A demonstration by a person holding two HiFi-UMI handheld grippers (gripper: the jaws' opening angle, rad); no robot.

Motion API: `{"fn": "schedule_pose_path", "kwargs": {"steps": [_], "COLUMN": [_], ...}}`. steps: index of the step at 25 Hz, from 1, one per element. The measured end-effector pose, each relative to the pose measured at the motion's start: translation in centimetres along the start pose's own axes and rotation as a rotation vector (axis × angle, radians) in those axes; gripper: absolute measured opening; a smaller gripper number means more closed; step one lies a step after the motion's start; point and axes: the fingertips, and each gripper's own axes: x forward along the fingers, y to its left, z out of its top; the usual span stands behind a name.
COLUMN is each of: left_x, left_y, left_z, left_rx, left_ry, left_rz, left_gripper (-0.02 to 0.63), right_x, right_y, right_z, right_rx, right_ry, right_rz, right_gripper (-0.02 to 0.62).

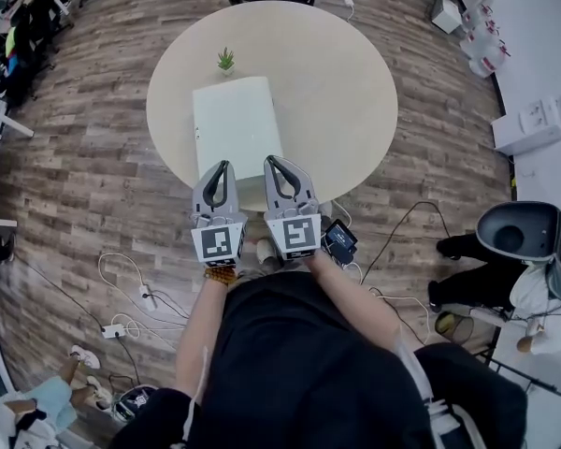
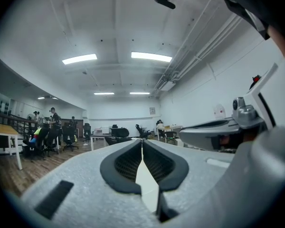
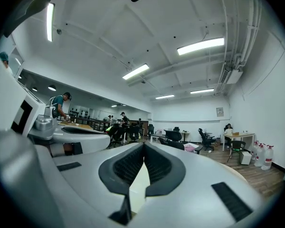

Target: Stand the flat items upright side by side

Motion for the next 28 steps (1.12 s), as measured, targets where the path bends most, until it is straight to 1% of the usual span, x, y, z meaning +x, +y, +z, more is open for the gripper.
{"fn": "schedule_pose_path", "kwargs": {"steps": [5, 10, 17, 22, 28], "left_x": [0.0, -0.2, -0.2, -0.3, 0.0], "left_y": [0.1, 0.3, 0.5, 0.6, 1.0], "left_z": [-0.6, -1.5, -2.4, -3.1, -3.0], "left_rx": [-0.016, -0.008, -0.009, 0.003, -0.008], "left_ry": [0.022, 0.046, 0.070, 0.088, 0.100], "left_rz": [0.010, 0.018, 0.037, 0.042, 0.054], "left_gripper": [0.006, 0.002, 0.002, 0.002, 0.002], "right_x": [0.2, 0.4, 0.6, 0.8, 1.3], "right_y": [0.1, 0.3, 0.7, 0.9, 1.2], "right_z": [-1.3, -2.7, -4.1, -4.9, -5.2], "right_rx": [-0.001, 0.000, 0.000, 0.002, 0.000], "right_ry": [0.028, 0.068, 0.095, 0.110, 0.122], "right_rz": [0.014, 0.031, 0.063, 0.079, 0.098], "right_gripper": [-0.002, -0.002, -0.002, -0.003, -0.003]}}
